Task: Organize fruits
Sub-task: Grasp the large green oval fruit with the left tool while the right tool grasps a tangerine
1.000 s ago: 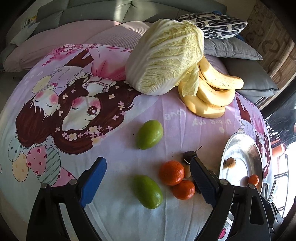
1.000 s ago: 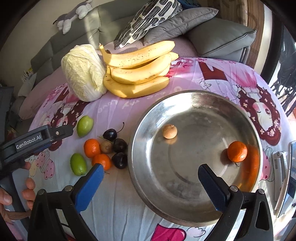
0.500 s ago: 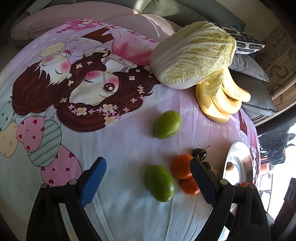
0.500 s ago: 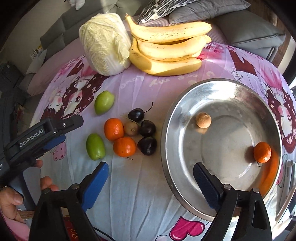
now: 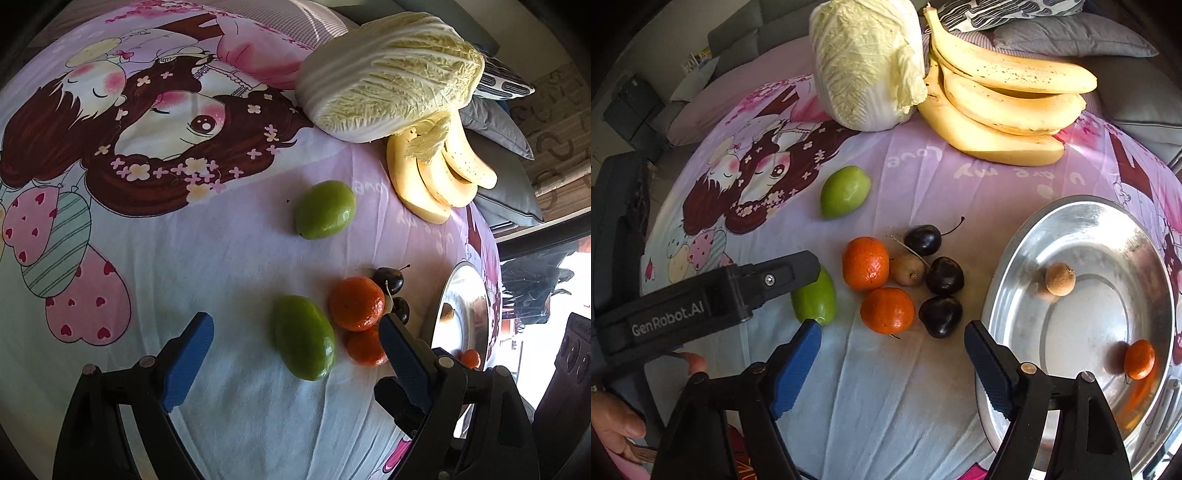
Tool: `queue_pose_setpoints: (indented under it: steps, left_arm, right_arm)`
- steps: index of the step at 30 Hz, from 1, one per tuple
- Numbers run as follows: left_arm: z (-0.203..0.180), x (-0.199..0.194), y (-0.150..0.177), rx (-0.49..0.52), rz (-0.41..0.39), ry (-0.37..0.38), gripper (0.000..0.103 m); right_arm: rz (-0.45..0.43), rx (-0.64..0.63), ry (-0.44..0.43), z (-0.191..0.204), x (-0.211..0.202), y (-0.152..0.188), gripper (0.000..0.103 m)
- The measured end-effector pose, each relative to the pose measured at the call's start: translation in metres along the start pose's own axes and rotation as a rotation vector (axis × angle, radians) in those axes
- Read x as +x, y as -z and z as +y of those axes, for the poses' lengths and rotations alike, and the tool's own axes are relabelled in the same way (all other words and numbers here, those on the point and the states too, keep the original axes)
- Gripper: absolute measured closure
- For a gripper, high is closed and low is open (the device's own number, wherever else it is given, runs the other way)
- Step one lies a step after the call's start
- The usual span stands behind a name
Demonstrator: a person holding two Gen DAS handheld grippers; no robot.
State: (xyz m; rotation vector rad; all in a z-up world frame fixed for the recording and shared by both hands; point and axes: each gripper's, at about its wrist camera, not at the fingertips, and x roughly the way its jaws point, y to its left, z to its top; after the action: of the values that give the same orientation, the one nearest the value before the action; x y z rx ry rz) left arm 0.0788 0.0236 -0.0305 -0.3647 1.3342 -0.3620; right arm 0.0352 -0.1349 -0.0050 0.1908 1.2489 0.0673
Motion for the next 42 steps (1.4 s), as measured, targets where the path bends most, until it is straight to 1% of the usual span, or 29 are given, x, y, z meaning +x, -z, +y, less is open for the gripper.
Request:
queue_pose_setpoints:
  steps: [1,3,4,6,7,8,9,11,12,15,20,22,24,26,29,33,37,42]
  left_arm:
    - [-0.001,0.001,0.001,0.004,0.003,0.002,0.014]
    - [-0.003,0.004,0.002,0.011,0.015,0.01,0.023]
    - [-0.004,0.006,0.002,0.01,0.024,0.015,0.024]
    - [-0.004,0.011,0.003,0.006,0.039,0.017,0.031]
    - [-0.004,0.012,0.003,0.005,0.045,0.021,0.033]
    - [-0.004,0.014,0.003,0.005,0.05,0.022,0.037]
    - [-0.005,0.015,0.004,0.004,0.051,0.025,0.041]
    - [-0.005,0.016,0.003,0.006,0.054,0.027,0.042]
    - [-0.005,0.017,0.004,0.008,0.056,0.027,0.042]
    - [-0.004,0.019,0.004,0.002,0.065,0.035,0.044]
    - [0.0,0.025,0.006,-0.017,0.085,0.033,0.044]
    - [0.001,0.026,0.006,-0.017,0.084,0.024,0.046]
    - [0.001,0.026,0.007,-0.017,0.082,0.012,0.053]
    - [0.004,0.027,0.007,-0.037,0.082,0.022,0.058]
    - [0.004,0.028,0.007,-0.041,0.078,0.026,0.063]
    - [0.003,0.028,0.007,-0.034,0.077,0.013,0.063]
    - [-0.005,0.036,0.008,-0.018,0.087,-0.013,0.063]
    - [-0.007,0.039,0.009,-0.012,0.083,-0.025,0.063]
  right_arm:
    - [-0.002,-0.006,-0.004,0.002,0.002,-0.001,0.026]
    - [-0.005,-0.022,-0.011,0.008,0.005,-0.002,0.033]
    - [-0.004,-0.031,-0.011,0.01,0.007,-0.002,0.034]
    - [-0.006,-0.035,-0.011,0.011,0.012,-0.003,0.043]
    - [-0.006,-0.031,-0.018,0.011,0.014,-0.002,0.046]
    - [-0.01,-0.023,-0.024,0.011,0.016,-0.002,0.049]
    - [-0.015,-0.019,-0.021,0.011,0.017,-0.002,0.049]
    - [-0.022,-0.021,0.011,0.011,0.02,0.0,0.049]
    - [-0.028,-0.019,0.023,0.01,0.021,0.0,0.051]
    - [-0.047,-0.005,0.028,0.008,0.021,0.001,0.054]
    - [-0.079,0.001,0.045,0.009,0.021,0.003,0.054]
    - [-0.095,0.005,0.056,0.01,0.021,0.005,0.056]
    - [-0.11,0.01,0.061,0.01,0.02,0.007,0.058]
    - [-0.127,0.023,0.057,0.008,0.018,0.01,0.059]
    - [-0.143,0.044,0.039,0.003,0.017,0.011,0.059]
    - [-0.155,0.028,0.038,0.005,0.018,0.012,0.059]
    - [-0.162,-0.015,0.073,0.011,0.019,0.013,0.059]
    - [-0.169,-0.016,0.062,0.009,0.018,0.015,0.059]
